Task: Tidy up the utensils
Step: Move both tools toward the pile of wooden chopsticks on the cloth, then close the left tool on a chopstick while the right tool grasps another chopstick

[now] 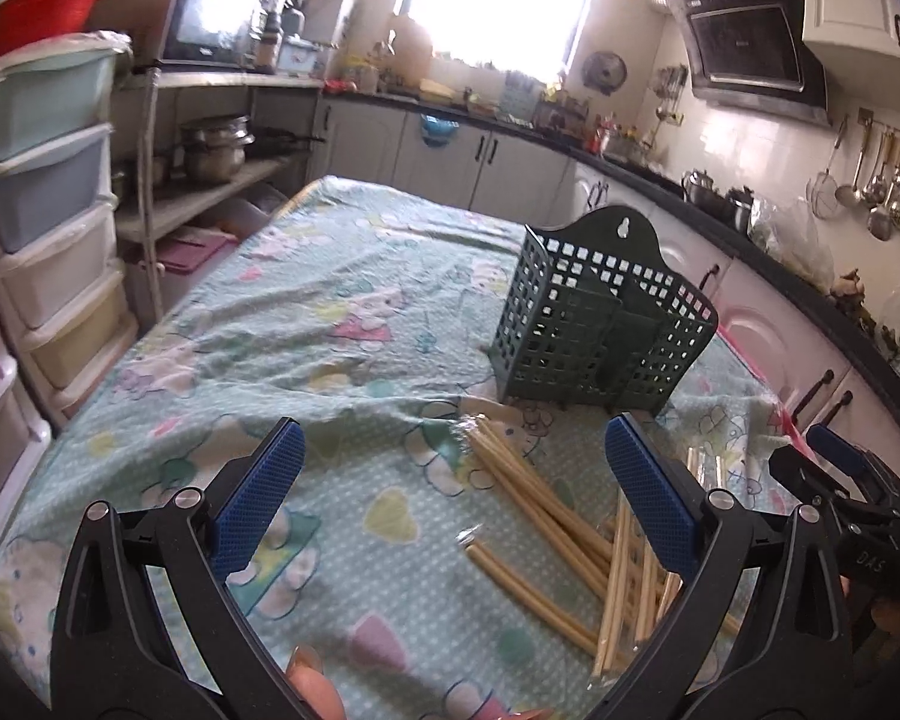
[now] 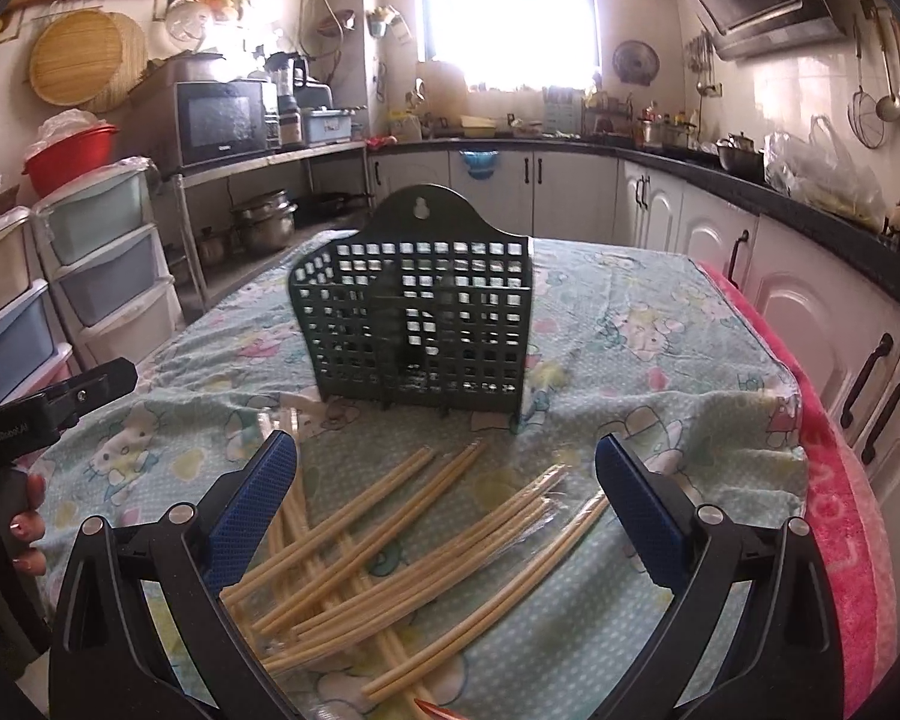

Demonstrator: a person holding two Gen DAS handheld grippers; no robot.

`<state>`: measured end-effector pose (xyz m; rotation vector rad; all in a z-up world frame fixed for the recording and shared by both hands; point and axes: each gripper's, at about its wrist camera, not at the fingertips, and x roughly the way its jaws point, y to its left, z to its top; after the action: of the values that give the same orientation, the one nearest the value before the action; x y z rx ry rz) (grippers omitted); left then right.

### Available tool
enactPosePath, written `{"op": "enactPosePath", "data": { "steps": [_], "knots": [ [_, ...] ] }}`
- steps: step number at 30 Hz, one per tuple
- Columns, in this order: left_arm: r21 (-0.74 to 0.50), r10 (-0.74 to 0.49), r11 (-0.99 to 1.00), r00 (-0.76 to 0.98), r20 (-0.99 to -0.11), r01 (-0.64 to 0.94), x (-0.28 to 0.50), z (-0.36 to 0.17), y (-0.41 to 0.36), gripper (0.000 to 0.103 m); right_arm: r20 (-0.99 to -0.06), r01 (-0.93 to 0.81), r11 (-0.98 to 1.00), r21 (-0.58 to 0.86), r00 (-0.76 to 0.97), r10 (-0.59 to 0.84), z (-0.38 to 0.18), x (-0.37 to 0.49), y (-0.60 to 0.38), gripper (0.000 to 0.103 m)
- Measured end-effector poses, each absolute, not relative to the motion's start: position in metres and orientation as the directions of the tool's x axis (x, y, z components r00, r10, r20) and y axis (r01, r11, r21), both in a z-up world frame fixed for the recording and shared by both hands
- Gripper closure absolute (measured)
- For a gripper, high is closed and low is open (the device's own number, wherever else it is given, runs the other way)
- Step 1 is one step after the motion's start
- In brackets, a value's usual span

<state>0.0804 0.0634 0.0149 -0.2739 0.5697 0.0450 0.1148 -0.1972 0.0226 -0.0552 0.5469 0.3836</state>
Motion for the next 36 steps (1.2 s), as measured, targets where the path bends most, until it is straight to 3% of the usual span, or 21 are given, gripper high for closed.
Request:
{"op": "enactPosePath", "data": {
  "steps": [8, 11, 17, 24, 27, 36],
  "knots": [
    [-0.283, -0.108, 0.955, 0.788, -0.606, -0.087, 0.122, 0.004, 0.052, 0.011, -0.579, -0.327, 0.942, 0.08, 0.753, 0.311, 0.016, 0.144, -0.217, 0.008],
    [-0.305, -0.136, 0.949, 0.762, -0.633, -0.084, 0.136, -0.004, 0.051, 0.011, -0.617, -0.32, 0.943, 0.094, 0.725, 0.308, 0.01, 0.159, -0.221, 0.021],
    [-0.382, -0.21, 0.919, 0.696, -0.686, -0.1, 0.156, -0.025, 0.057, 0.011, -0.699, -0.299, 0.945, 0.132, 0.647, 0.303, -0.009, 0.19, -0.224, 0.037],
    [-0.412, -0.245, 0.904, 0.644, -0.725, -0.119, 0.165, -0.043, 0.062, 0.029, -0.754, -0.283, 0.946, 0.158, 0.584, 0.301, -0.032, 0.217, -0.226, 0.055],
    [-0.423, -0.259, 0.898, 0.627, -0.734, -0.124, 0.169, -0.049, 0.063, 0.038, -0.759, -0.281, 0.945, 0.165, 0.575, 0.304, -0.037, 0.222, -0.227, 0.06],
    [-0.455, -0.277, 0.876, 0.601, -0.749, -0.163, 0.185, -0.057, 0.069, 0.051, -0.773, -0.298, 0.939, 0.17, 0.55, 0.315, -0.041, 0.233, -0.225, 0.068]
  ]
}}
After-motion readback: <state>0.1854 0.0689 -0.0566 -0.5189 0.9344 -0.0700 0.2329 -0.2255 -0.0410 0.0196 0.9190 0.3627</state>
